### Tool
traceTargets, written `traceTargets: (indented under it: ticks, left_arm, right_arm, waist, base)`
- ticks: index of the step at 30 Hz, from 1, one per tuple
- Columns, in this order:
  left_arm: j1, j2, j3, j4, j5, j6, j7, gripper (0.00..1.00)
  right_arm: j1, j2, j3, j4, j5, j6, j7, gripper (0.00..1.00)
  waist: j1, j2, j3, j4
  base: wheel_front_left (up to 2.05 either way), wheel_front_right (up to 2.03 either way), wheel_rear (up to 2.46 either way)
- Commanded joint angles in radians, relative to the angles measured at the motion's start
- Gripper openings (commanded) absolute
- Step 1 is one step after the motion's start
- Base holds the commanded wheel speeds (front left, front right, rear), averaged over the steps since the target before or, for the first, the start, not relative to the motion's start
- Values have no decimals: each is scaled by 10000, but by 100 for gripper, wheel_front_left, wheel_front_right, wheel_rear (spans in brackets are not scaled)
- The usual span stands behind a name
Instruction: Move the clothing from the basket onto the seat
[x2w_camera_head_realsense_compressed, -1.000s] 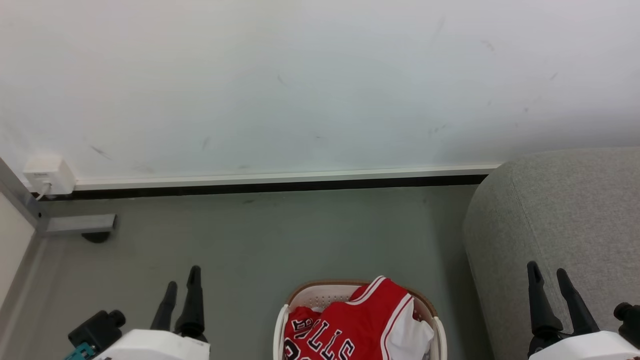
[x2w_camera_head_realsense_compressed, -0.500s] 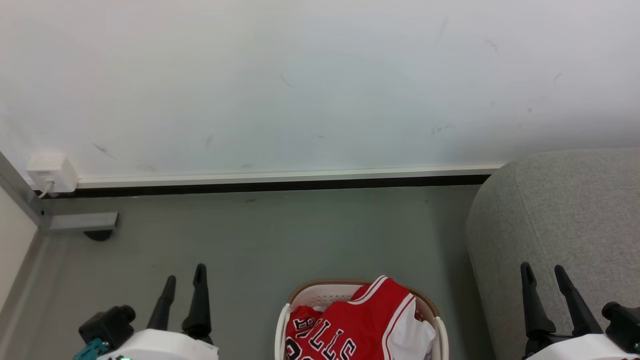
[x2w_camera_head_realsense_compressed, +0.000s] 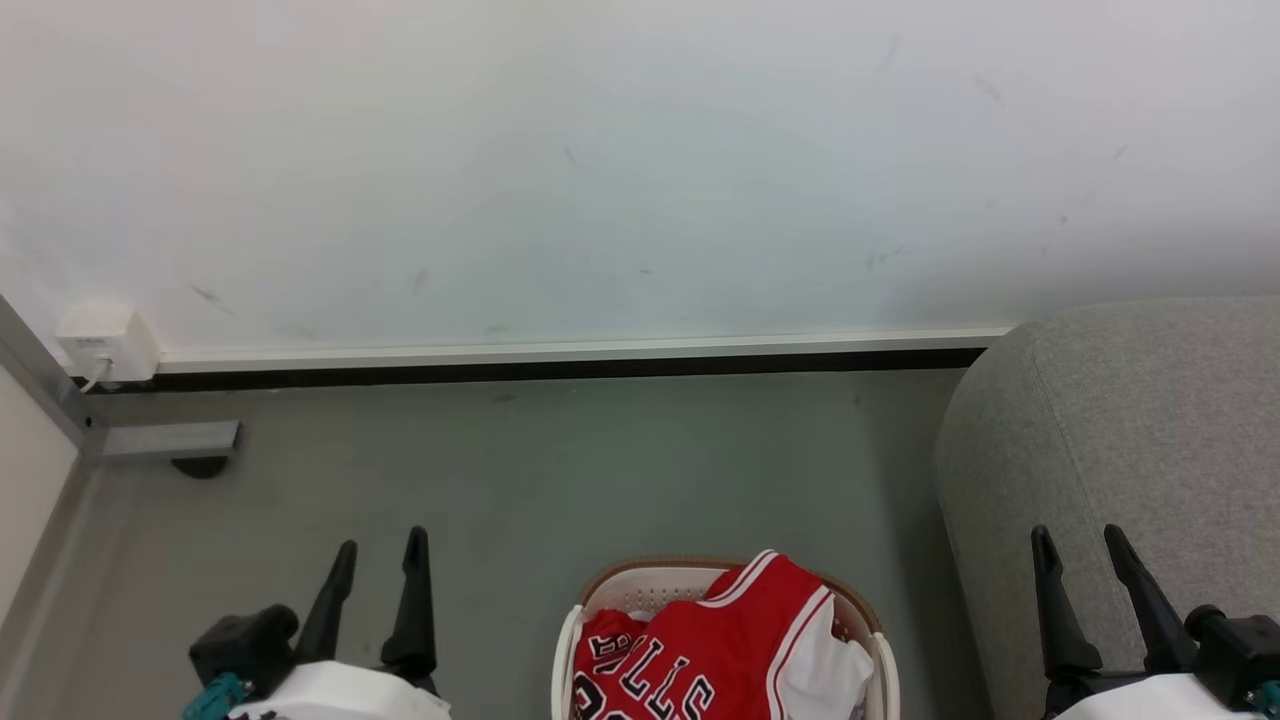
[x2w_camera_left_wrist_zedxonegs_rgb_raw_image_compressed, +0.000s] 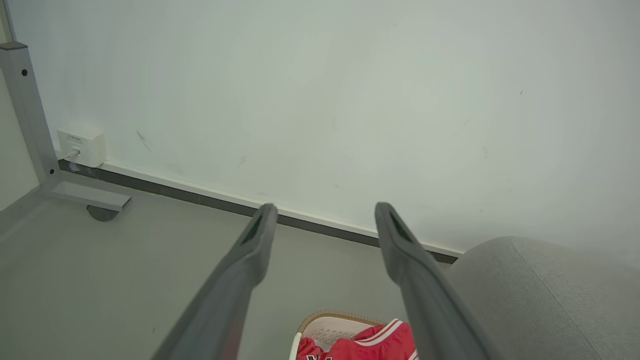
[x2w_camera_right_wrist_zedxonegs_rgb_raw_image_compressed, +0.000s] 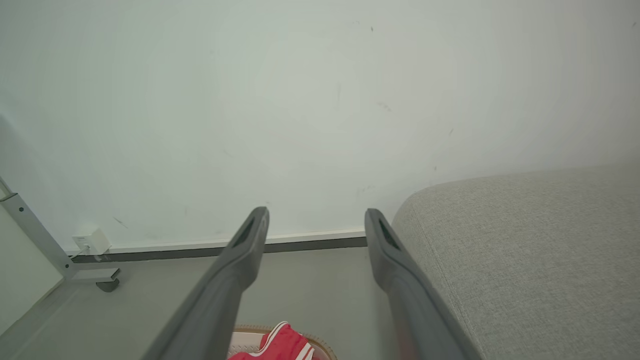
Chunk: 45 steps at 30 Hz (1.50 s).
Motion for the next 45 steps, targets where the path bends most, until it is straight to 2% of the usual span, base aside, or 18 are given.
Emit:
traceTargets:
  ticks: [1,10,36,45]
  left_arm:
    - [-51,127,-8,-91,329,52,-123,100]
    - [6,129,-16,-32,1086,126,-328,100]
    - [27,61,4,152,2985,-47,-838,100]
    - [-21,46,44,141,3391,-102,-931,100]
  right_arm:
    - [30,-26,-16,-24,-277,-14,-91,100]
    - [137,88,-161,38,-697,-15,-304,100]
    - [129,259,-299,201,-1881,-19,-815,100]
    - [-34,271,-162,123,-2179,-21,-914,100]
  waist:
    - [0,0,7,4]
    - [0,0,12,34]
    - [0,0,77,51]
    - [0,0,290,-260]
  base:
    - [0,0,0]
    - [0,0,0]
    - [0,0,0]
    - [0,0,0]
